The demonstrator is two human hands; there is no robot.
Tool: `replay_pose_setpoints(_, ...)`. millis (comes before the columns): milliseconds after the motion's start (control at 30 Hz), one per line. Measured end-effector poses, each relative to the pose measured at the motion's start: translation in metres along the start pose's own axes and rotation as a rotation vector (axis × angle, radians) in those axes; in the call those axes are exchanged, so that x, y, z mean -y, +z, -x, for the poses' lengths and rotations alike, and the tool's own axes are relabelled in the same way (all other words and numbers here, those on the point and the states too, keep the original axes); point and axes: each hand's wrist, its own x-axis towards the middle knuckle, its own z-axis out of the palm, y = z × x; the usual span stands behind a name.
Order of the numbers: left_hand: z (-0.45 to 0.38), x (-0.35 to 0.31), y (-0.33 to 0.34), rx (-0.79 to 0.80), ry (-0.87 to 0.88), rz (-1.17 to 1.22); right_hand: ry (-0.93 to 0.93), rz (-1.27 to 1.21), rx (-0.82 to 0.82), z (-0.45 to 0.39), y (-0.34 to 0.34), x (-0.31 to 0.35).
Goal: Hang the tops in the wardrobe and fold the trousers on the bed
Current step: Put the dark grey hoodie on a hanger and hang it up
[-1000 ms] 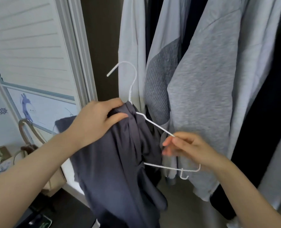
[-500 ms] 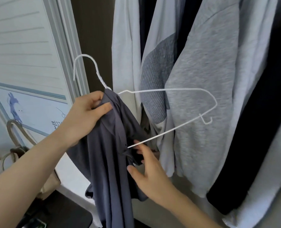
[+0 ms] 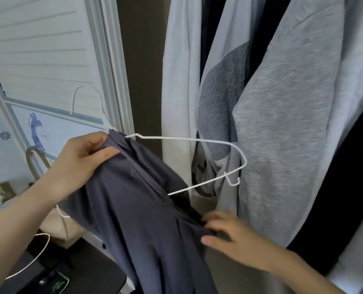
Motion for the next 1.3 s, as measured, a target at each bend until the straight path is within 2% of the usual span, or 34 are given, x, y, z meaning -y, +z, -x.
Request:
replay_pose_setpoints(100,0.010,0.009,-0.006,0.068,0.065,-0.177,0.058,0.346,-0.170,0.003,-0.015,-0.019)
replay_pose_setpoints(200,0.019,0.021,-0.004,0.060,0.208,-0.537,0.085,0.505,-0.278,0.004,-0.031,-0.008)
replay_pose_setpoints(267,0.022,0.026,-0.001,0.038,0.224,-0.659,0.092,0.458,-0.315,0.005,-0.036,0.000)
replay_pose_setpoints(400,0.029,0.013,0.025,0.081,0.219,-0.582,0.035,0.090,-0.342,-0.006,-0.034,0.030)
replay_pose_setpoints(467,0.033,-0.001,0.045,0.065,0.270,-0.597,-0.013,-0.052,-0.335,-0.013,-0.029,0.051)
replay_pose_setpoints(600,0.046,-0.012,0.082,0.018,0.506,-0.823,-0.143,-0.124,-0.374,-0.018,-0.010,0.079)
replay_pose_setpoints(667,0.047,-0.007,0.083,-0.013,0.551,-0.814,-0.176,-0.079,-0.436,-0.016,-0.008,0.078)
replay_pose_setpoints(733,0.048,0.002,0.073,-0.022,0.518,-0.752,-0.185,-0.032,-0.547,-0.012,-0.015,0.068)
replay_pose_setpoints(833,0.049,0.016,0.050,-0.085,0.329,-0.626,-0.140,0.038,-0.701,-0.005,-0.039,0.049)
replay_pose_setpoints(900,0.049,0.020,0.042,-0.104,0.225,-0.574,-0.118,0.149,-0.700,-0.004,-0.051,0.043)
replay_pose_setpoints(1000,0.047,0.017,0.040,-0.137,0.171,-0.568,-0.127,0.195,-0.712,0.003,-0.059,0.041)
replay_pose_setpoints(1067,0.048,0.017,0.038,-0.172,0.133,-0.561,-0.200,0.216,-0.762,0.012,-0.063,0.045)
replay_pose_setpoints(1167,0.051,0.024,0.035,-0.190,0.095,-0.581,-0.274,0.438,-0.807,0.027,-0.061,0.046)
replay_pose_setpoints(1233,0.052,0.029,0.032,-0.207,0.100,-0.613,-0.101,0.499,-0.762,0.027,-0.062,0.036)
replay_pose_setpoints(1300,0.051,0.030,0.029,-0.223,0.130,-0.643,0.074,0.432,-0.619,0.020,-0.062,0.027)
